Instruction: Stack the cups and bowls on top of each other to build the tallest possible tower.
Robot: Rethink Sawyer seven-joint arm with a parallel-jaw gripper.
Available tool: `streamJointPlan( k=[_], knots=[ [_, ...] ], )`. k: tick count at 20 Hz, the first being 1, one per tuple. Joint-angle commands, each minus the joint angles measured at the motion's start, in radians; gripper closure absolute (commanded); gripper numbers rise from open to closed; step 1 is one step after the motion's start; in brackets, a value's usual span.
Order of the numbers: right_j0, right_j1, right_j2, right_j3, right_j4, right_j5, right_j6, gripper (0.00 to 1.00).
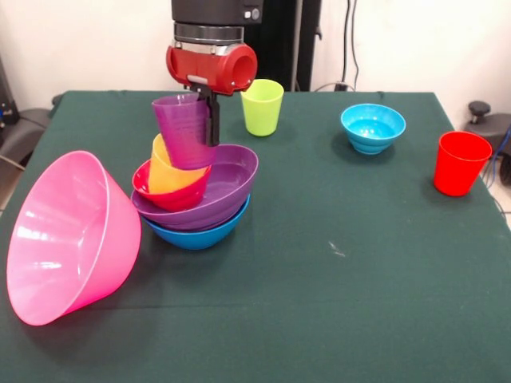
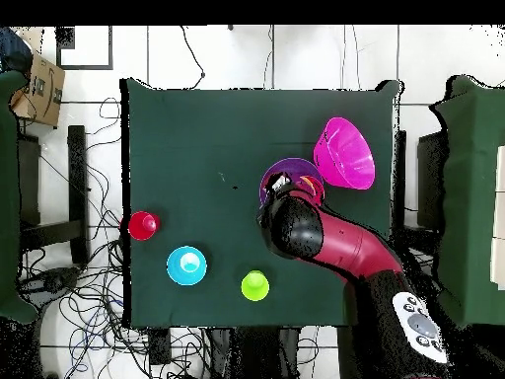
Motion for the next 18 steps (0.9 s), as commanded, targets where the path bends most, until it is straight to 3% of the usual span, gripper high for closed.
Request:
streamJointPlan(
  k=[1,18],
  knots=[
    [-0.012,0.031,0.061,0.060,-0.066,0.082,0.004,1.00],
    [-0.021,0.044,0.001,0.081,-0.152,0.032,0.003,1.00]
  ],
)
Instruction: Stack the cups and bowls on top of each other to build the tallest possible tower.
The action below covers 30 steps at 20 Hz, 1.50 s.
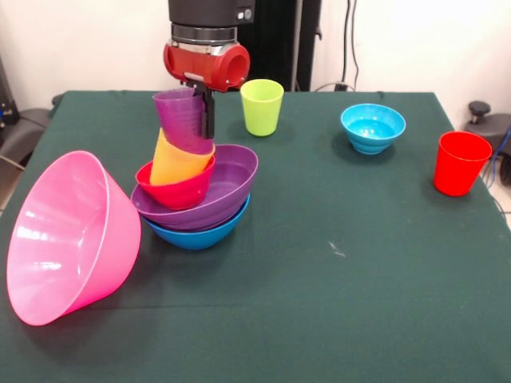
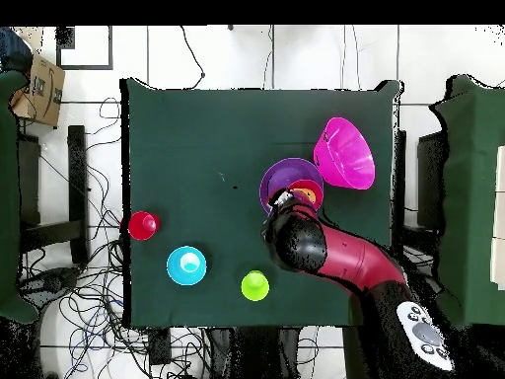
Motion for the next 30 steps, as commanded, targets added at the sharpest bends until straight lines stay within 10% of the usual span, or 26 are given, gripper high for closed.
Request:
streamJointPlan(
  k=[1,30],
  knots=[
    [0.009,0.047,0.004,0.036,-0.097,0.025,0.006,1.00],
    [0.062,0.182,-0.114,-0.082,-0.117,-0.129,0.055,1.00]
  ],
)
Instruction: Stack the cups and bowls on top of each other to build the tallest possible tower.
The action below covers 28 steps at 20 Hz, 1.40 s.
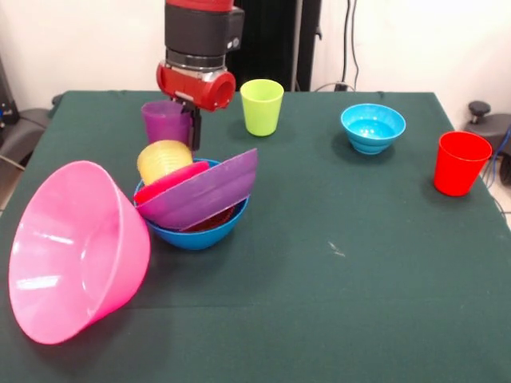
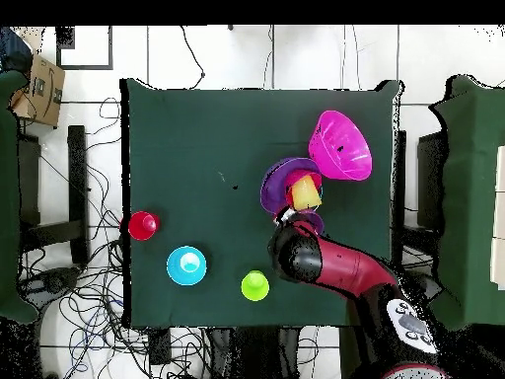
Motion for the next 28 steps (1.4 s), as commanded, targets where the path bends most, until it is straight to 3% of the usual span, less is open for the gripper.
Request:
streamJointPlan(
  k=[1,7,11,15,22,28],
  knots=[
    [0.008,0.041,0.012,-0.055,-0.050,-0.021,0.049,1.00],
    [-0.009,-0.090,0.020,-0.017,-0.056,0.045,0.018,1.00],
    [0.004,-0.136,0.010,0.002,-0.054,0.046,0.027,1.00],
    [0.015,-0.135,0.011,0.003,-0.047,0.015,0.049,1.00],
    [0.031,-0.162,0.018,0.002,-0.029,0.045,0.055,1.00],
    [0.018,-0.139,0.010,-0.020,-0.048,0.048,0.031,1.00]
  ],
)
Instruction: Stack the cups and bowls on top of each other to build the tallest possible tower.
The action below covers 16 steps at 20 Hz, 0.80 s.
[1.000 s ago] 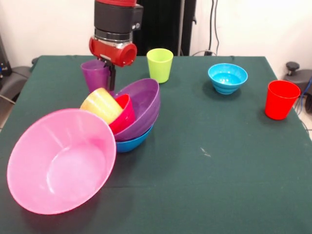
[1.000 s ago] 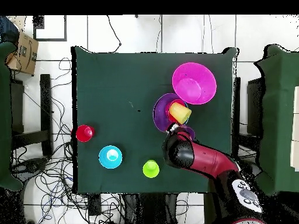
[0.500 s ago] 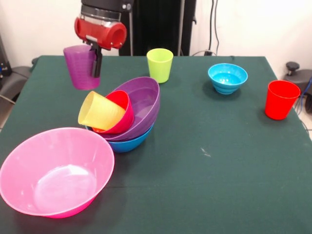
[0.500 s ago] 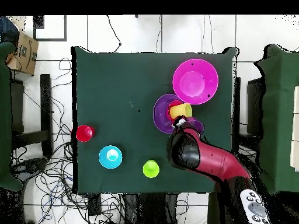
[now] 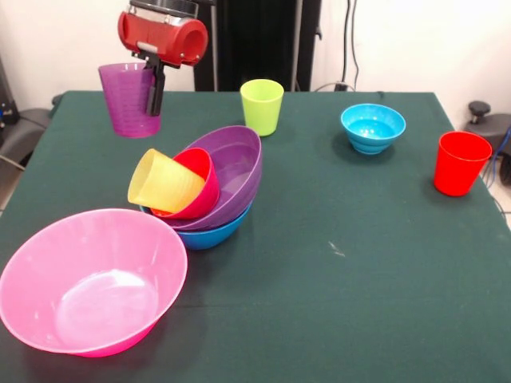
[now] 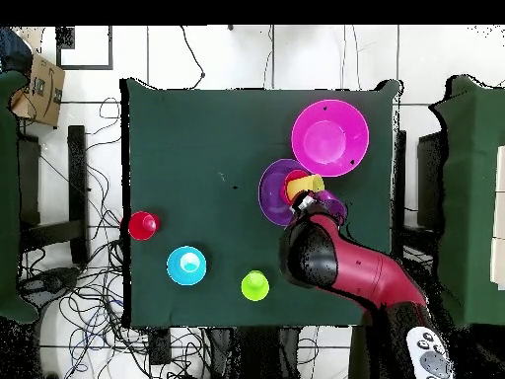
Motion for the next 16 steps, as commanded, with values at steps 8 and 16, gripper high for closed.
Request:
streamJointPlan(
  k=[8,16],
  knots=[
    [-0.078,0.078,0.075,-0.016,-0.106,0.012,-0.012,1.00],
    [-0.097,0.116,0.081,-0.040,-0.141,-0.015,0.004,1.00]
  ],
)
